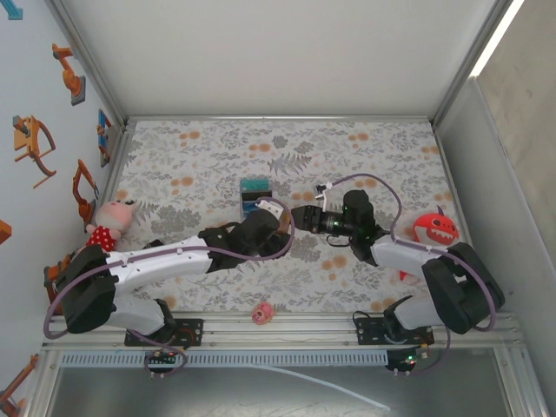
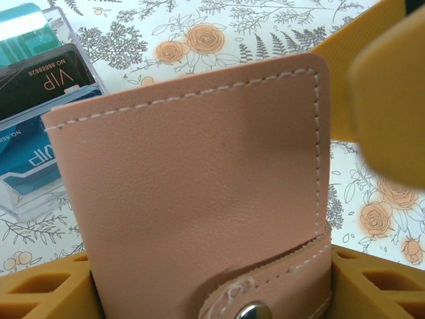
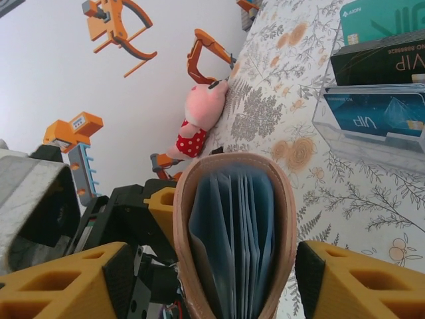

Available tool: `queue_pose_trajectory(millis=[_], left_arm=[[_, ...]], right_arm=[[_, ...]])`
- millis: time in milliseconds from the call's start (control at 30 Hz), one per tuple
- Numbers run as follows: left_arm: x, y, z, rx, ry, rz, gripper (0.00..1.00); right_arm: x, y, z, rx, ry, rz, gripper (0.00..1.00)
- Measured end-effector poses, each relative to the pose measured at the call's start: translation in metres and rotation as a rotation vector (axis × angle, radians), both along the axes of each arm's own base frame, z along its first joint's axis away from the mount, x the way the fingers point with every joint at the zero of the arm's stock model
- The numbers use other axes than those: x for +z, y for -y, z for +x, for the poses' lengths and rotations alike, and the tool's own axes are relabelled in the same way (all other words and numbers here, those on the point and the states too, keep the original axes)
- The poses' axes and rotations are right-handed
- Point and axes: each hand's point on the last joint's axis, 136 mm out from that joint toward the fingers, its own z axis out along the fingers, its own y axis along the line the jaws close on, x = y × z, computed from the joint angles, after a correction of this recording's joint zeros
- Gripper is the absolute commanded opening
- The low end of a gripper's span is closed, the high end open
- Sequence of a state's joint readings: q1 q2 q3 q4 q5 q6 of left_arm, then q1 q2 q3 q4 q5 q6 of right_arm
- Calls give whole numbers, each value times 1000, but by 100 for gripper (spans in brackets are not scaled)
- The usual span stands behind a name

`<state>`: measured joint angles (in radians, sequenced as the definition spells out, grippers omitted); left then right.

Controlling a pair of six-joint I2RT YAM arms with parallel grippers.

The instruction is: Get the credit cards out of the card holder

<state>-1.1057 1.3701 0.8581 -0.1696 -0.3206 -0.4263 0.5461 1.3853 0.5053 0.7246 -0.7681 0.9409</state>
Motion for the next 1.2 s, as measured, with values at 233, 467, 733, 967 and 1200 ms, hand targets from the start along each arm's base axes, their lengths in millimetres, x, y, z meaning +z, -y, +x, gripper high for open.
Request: queue_pose_trajectory(millis=[233, 467, 733, 967, 1200], left_arm=[[7, 0, -1, -29, 35, -10, 73], [13, 1, 2, -51, 75, -14, 74], [16, 2, 2, -65, 97, -17, 97], [40, -6, -11, -148, 160, -132, 97], [77, -36, 6, -120, 195, -327, 99]], right_arm=[[-11, -6, 1, 17, -18, -20, 43], [-3, -11, 6, 20, 3, -10, 16], [5, -9, 7, 8, 27, -4, 0], [23, 1, 13, -27, 94, 13, 0], [35, 15, 16, -39, 149, -73, 0]])
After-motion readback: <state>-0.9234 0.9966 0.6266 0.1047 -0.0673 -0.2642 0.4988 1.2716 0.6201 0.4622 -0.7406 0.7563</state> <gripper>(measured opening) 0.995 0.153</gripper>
